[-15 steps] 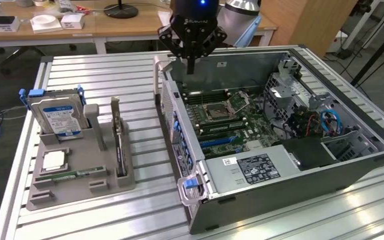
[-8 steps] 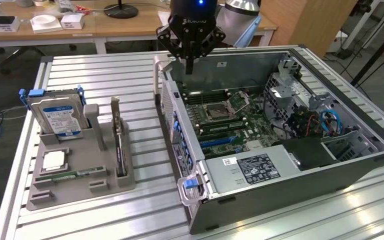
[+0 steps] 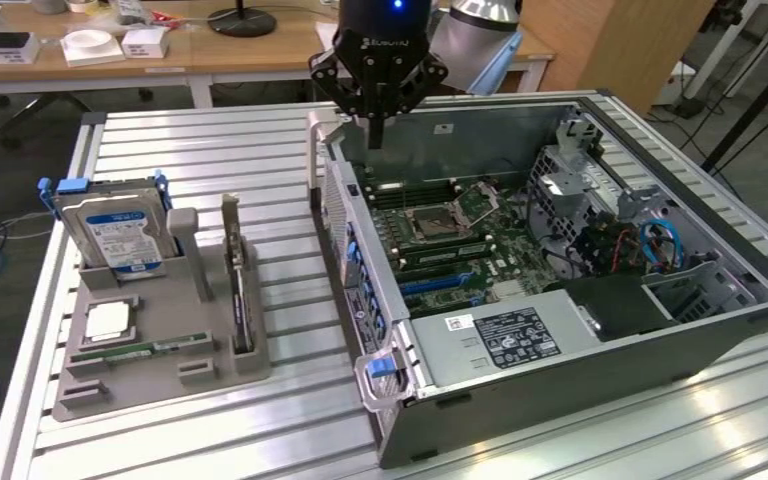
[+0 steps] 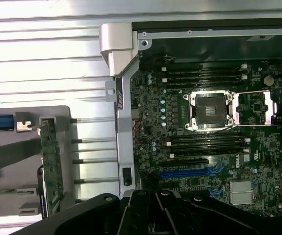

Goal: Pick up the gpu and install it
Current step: 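Reach for the gpu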

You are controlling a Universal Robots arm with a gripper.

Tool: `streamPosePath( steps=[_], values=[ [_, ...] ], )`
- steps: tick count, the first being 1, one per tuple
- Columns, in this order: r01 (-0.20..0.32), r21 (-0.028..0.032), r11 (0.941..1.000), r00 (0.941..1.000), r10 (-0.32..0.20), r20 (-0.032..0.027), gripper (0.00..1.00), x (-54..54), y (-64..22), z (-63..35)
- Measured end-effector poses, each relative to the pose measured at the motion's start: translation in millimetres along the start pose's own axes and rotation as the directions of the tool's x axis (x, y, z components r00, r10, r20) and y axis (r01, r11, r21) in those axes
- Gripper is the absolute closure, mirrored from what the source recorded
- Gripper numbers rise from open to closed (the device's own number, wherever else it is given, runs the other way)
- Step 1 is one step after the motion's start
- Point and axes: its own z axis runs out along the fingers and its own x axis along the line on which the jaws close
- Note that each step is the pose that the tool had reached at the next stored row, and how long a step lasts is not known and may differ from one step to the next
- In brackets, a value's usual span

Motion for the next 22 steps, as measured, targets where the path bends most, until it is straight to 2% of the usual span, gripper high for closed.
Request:
streamPosePath(
  steps=[22],
  values=[
    [0.000,0.0000,1.0000,1.0000,0.000,0.0000,0.89,24.3,-2.1,-0.7]
  ],
)
